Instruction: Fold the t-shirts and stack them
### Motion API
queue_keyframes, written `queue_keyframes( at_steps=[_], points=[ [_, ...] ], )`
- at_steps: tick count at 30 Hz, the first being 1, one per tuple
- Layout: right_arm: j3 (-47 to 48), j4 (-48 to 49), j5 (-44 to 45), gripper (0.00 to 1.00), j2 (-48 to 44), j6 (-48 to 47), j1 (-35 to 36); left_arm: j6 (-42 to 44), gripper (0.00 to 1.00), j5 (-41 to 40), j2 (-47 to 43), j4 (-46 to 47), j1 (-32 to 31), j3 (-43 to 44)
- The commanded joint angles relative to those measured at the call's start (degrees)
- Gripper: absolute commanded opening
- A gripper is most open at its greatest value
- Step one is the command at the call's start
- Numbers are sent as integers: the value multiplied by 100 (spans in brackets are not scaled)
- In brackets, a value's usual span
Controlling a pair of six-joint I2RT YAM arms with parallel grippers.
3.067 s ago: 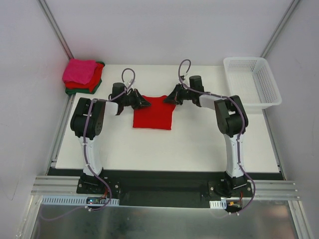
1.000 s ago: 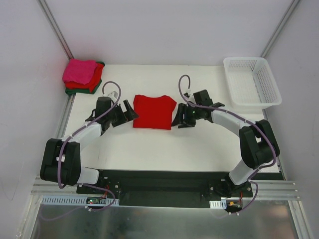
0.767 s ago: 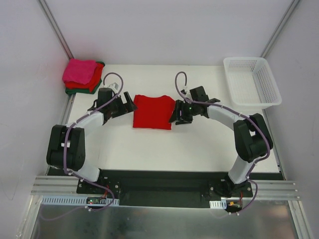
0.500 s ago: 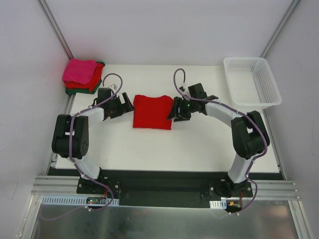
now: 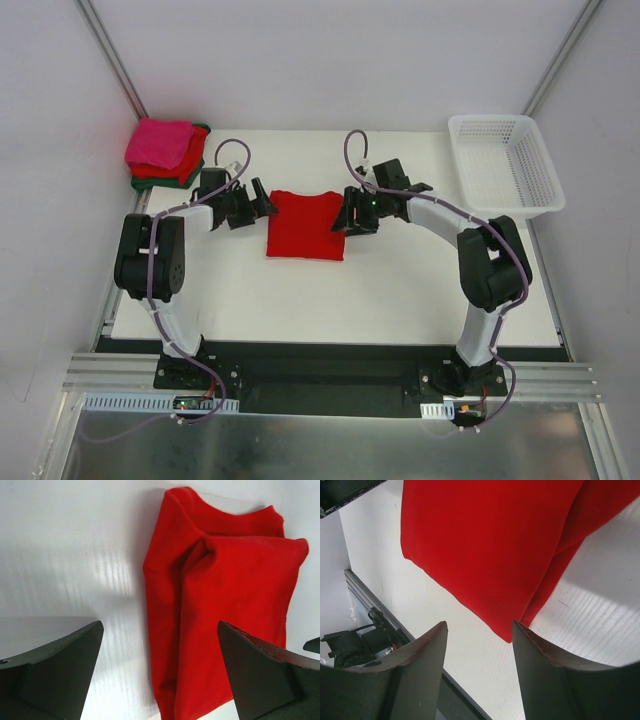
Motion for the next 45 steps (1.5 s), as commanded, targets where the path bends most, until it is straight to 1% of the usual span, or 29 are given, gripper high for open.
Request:
queue_keyframes(
  at_steps=[1,7,17,29,36,42,44,45],
  points=[
    [366,-187,61,57,31,7,28,-157,99,459,322,98,-6,292],
    [506,-231,44,57,119,51,37,-438,99,871,594,485,-23,267],
    [735,-257,17,57,549,78,81,-605,99,1144,954,819,-137,240],
    [1376,-380,157,57,1516,122,195,-553,99,1259,1078,846,-173,161],
    [1316,-433,342,57,1868,183,204,-535,99,1320,1131,837,-173,152],
    [1183,-424,395,57,1912,192,213,-500,99,1356,1148,811,-243,47],
    [1157,-424,404,57,1895,201,213,-395,99,1321,1131,618,-304,47],
    [1157,-424,413,57,1886,192,204,-325,99,1173,1122,487,-400,82]
  ],
)
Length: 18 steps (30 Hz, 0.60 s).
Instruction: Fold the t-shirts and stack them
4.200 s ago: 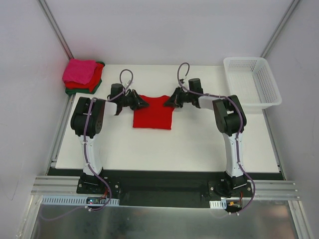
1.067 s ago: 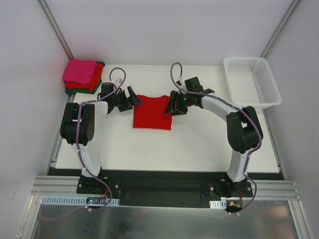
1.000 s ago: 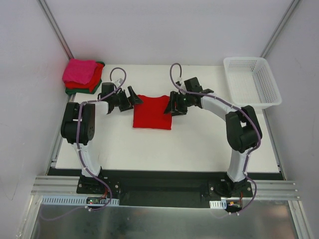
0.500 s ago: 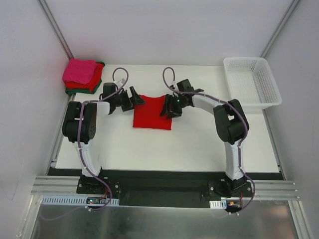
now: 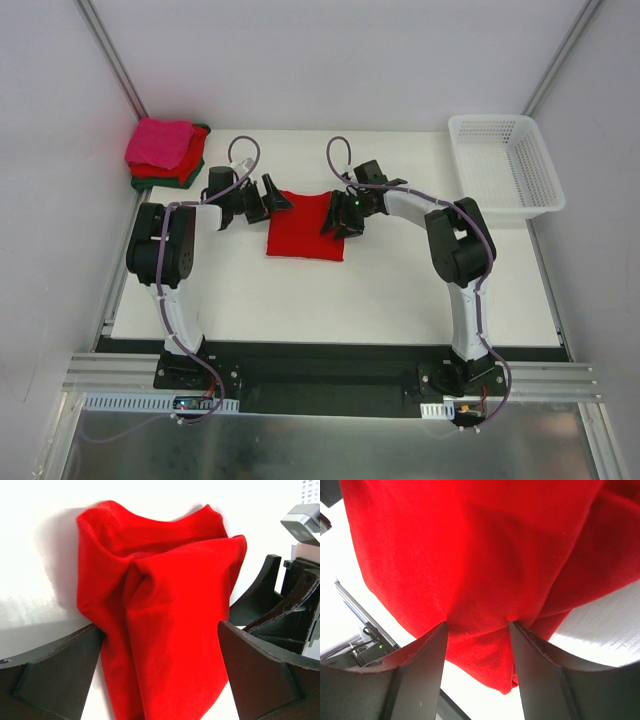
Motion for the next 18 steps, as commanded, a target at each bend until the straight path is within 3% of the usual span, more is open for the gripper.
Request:
queue_keyframes(
  at_steps=[1,18],
  points=[
    [-76,-127,356,57,220,-42,44,316,99,-258,263,-915,-296,-200],
    [-137,-136,312,57,-113,11,36,361,97,-40,456,-1426,-516,-174]
  ],
)
